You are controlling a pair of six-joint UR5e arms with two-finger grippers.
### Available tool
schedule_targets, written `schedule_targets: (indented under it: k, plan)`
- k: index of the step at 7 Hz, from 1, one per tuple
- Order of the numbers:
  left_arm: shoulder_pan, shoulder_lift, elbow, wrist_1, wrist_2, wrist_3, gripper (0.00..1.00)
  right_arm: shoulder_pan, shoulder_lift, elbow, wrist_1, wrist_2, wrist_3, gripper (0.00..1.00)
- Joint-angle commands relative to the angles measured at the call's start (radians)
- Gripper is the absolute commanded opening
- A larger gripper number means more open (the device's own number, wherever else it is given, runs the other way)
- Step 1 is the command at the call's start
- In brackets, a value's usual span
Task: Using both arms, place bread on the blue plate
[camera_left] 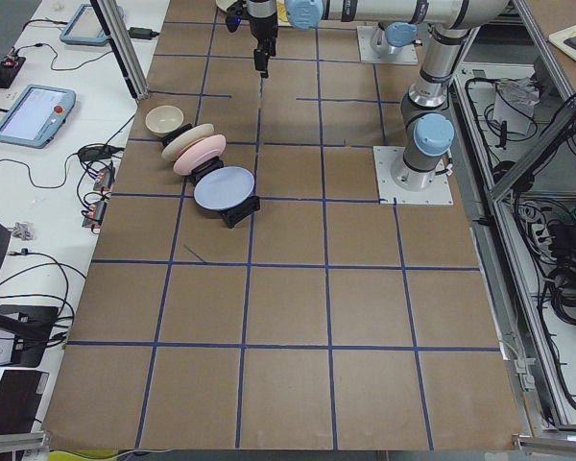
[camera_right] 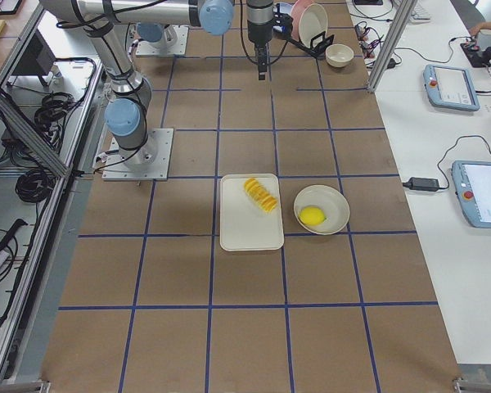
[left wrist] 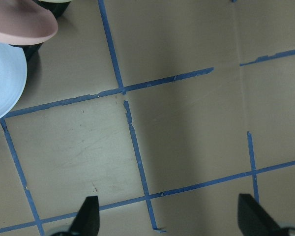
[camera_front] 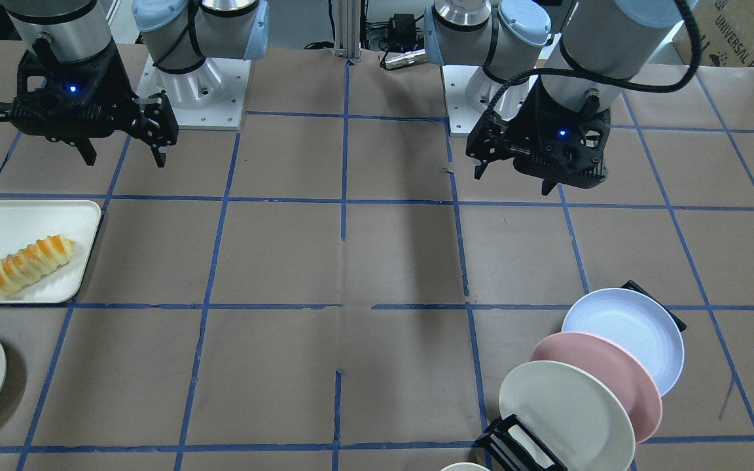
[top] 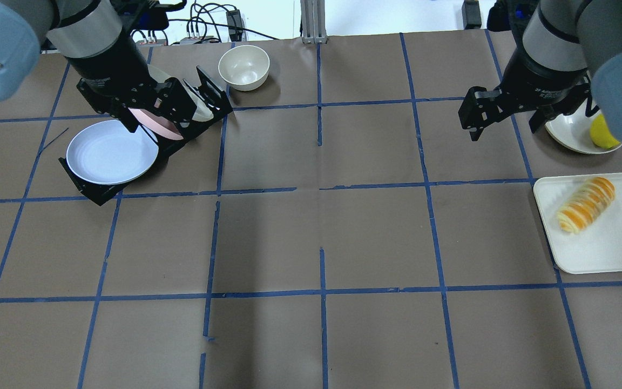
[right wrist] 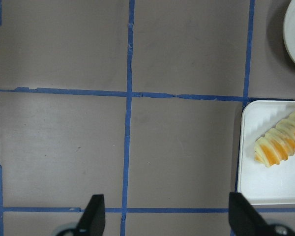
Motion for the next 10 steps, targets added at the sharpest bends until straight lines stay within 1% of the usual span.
schedule_targets:
  k: [1, 2, 3, 4, 5, 6, 7, 8, 9, 10]
  plan:
    - [0.261, -0.026, 0.017, 0.012, -0.005, 0.378, 1.0, -0.062, 0.004, 0.005, -0.014, -0.001, -0.151, 0.88]
    - [0.378, -0.062, 0.016, 0.014, -0.009, 0.498, 1.0, -0.145, 0.025, 0.052, -0.081, 0.0, -0.305, 0.88]
    - [0.446, -0.126, 0.04, 0.05, -0.012, 0.581, 1.0, -0.249, 0.034, 0.124, -0.161, 0.003, -0.357, 0.88]
    - [0.472, -0.199, 0.086, 0.078, -0.014, 0.644, 1.0, -0.335, 0.05, 0.199, -0.262, 0.008, -0.359, 0.87]
    - [0.471, -0.294, 0.138, 0.09, -0.015, 0.645, 1.0, -0.4, 0.071, 0.221, -0.296, 0.002, -0.359, 0.87]
    - [0.468, -0.395, 0.208, 0.13, -0.017, 0.647, 1.0, -0.447, 0.108, 0.223, -0.321, 0.003, -0.358, 0.87]
    - [0.468, -0.475, 0.293, 0.13, -0.018, 0.648, 1.0, -0.464, 0.161, 0.226, -0.356, 0.006, -0.356, 0.86]
    - [0.457, -0.561, 0.366, 0.13, -0.029, 0.645, 1.0, -0.495, 0.227, 0.227, -0.416, 0.005, -0.353, 0.86]
    - [0.454, -0.647, 0.413, 0.132, -0.063, 0.644, 1.0, -0.536, 0.297, 0.229, -0.472, 0.012, -0.353, 0.77]
    - [0.451, -0.712, 0.438, 0.136, -0.067, 0.644, 1.0, -0.553, 0.344, 0.23, -0.511, 0.014, -0.353, 0.78]
